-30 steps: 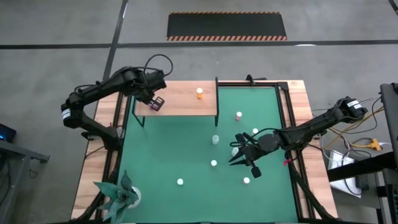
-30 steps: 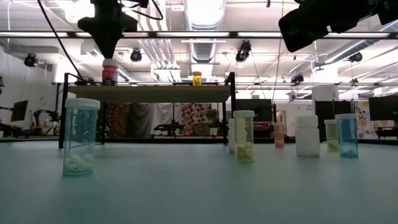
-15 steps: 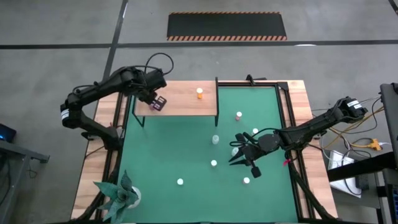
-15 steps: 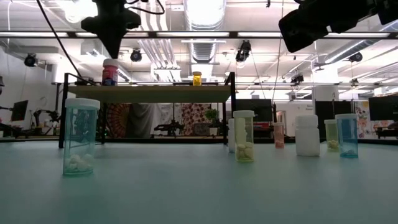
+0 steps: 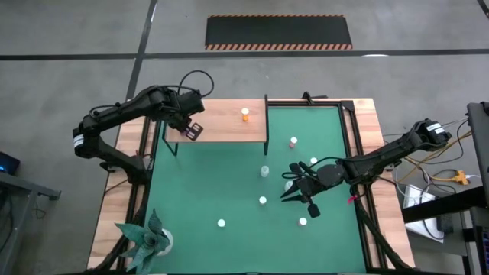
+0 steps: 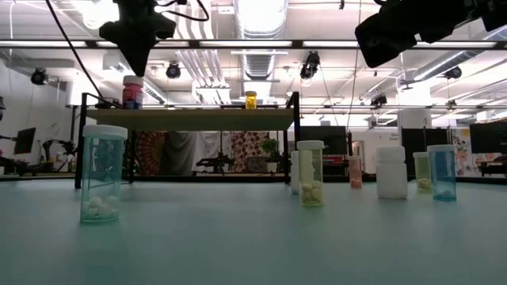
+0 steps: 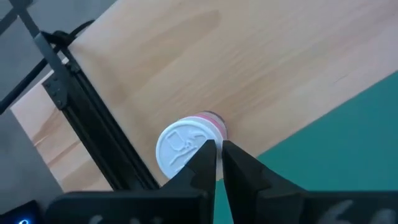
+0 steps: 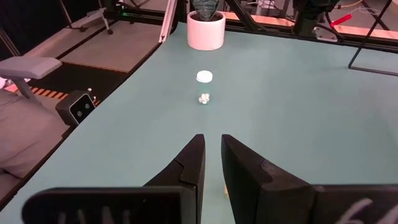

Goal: Pick and place medicine bottles onto shelf by color
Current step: Put the big pink pill bottle on the shelf, then put the left white pill bottle on the shelf

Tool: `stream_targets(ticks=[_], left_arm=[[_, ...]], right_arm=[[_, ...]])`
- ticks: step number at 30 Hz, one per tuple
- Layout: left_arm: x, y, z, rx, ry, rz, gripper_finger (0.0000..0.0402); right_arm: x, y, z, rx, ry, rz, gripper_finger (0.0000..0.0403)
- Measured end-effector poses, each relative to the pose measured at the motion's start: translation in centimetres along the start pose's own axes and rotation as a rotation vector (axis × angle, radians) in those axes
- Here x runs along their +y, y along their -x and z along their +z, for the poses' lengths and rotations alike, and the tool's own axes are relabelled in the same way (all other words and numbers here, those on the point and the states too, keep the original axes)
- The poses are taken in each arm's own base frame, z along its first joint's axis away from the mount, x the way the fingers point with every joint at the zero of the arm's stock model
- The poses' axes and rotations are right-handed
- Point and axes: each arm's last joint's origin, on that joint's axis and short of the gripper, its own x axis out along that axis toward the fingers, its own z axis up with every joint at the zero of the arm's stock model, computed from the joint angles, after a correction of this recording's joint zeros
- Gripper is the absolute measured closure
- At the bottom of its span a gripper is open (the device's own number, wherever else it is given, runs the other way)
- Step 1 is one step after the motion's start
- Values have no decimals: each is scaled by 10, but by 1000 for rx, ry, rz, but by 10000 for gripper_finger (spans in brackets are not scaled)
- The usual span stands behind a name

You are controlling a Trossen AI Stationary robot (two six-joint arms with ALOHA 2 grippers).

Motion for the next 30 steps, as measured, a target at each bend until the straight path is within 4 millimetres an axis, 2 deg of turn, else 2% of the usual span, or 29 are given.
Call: stream_targets(ticks=[11, 18, 23, 30], left_arm=[[8, 8, -9, 11, 18, -14, 393], [7, 15, -7, -35, 28, -25, 393], [-14, 34, -3, -242, -5, -155, 393], [-69, 70, -15, -566, -183, -477, 393]], right_arm=[[0, 0, 0, 0, -9, 0, 360], [0, 0, 0, 0, 1, 0, 360], [0, 0, 0, 1, -30, 0, 360], [0, 0, 0, 4, -48, 0, 360]])
